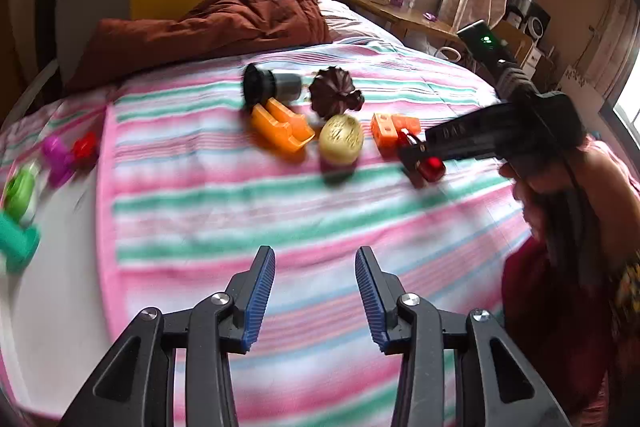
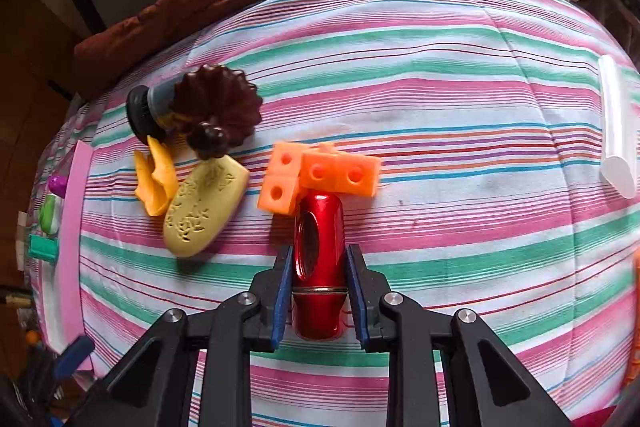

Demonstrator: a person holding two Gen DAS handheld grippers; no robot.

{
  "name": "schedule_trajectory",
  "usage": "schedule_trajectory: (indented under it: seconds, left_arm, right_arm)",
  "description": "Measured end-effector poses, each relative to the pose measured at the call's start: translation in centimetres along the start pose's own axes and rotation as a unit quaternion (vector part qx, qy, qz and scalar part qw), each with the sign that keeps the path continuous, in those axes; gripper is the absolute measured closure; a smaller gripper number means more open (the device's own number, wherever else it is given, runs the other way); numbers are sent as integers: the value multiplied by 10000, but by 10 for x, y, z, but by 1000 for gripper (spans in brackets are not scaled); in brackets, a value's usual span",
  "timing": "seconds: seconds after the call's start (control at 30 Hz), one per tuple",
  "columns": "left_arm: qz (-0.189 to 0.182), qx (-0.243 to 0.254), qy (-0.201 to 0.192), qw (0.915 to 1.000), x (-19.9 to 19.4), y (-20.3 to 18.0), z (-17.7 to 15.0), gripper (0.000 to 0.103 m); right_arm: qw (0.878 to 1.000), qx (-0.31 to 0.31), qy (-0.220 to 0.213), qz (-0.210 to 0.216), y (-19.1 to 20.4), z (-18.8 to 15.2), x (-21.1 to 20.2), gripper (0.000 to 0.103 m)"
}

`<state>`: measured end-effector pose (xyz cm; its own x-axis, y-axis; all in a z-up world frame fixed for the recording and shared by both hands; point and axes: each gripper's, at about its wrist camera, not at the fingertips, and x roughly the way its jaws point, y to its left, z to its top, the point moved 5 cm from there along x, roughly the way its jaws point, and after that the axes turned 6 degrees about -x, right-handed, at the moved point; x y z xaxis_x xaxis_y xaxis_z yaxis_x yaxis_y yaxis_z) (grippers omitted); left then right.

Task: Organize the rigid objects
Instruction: 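Grasp the red cylinder with the right tool, then close the left tool on the yellow perforated egg and lift it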

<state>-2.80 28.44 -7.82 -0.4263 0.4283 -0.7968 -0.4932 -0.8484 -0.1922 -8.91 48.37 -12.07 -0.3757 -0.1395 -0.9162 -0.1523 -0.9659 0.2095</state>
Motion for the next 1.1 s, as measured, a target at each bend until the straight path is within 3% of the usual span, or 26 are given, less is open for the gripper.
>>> schedule_trajectory:
  seconds: [0.2,0.37,0.6,0.87,1.1]
  left_arm:
    - [34,401,49,9992,45,-25,38,61]
    - [392,510,74,9979,78,-28,63,61]
    - [114,660,132,9977,99,-35,82,61]
    - [82,1094,-26,9940,111,-45,76,60]
    - [39,664,-20,9978,93,-23,48,63]
  right_arm:
    - [10000,-73,16,-53,4,-1,2,77]
    - [10000,3,2,28,1,-1,-2,77]
    - [10000,-1,17,34,5,0,-2,77]
    - [10000,-4,11,39,4,3,0,76]
    - [10000,-21,16,31,4,5,0,76]
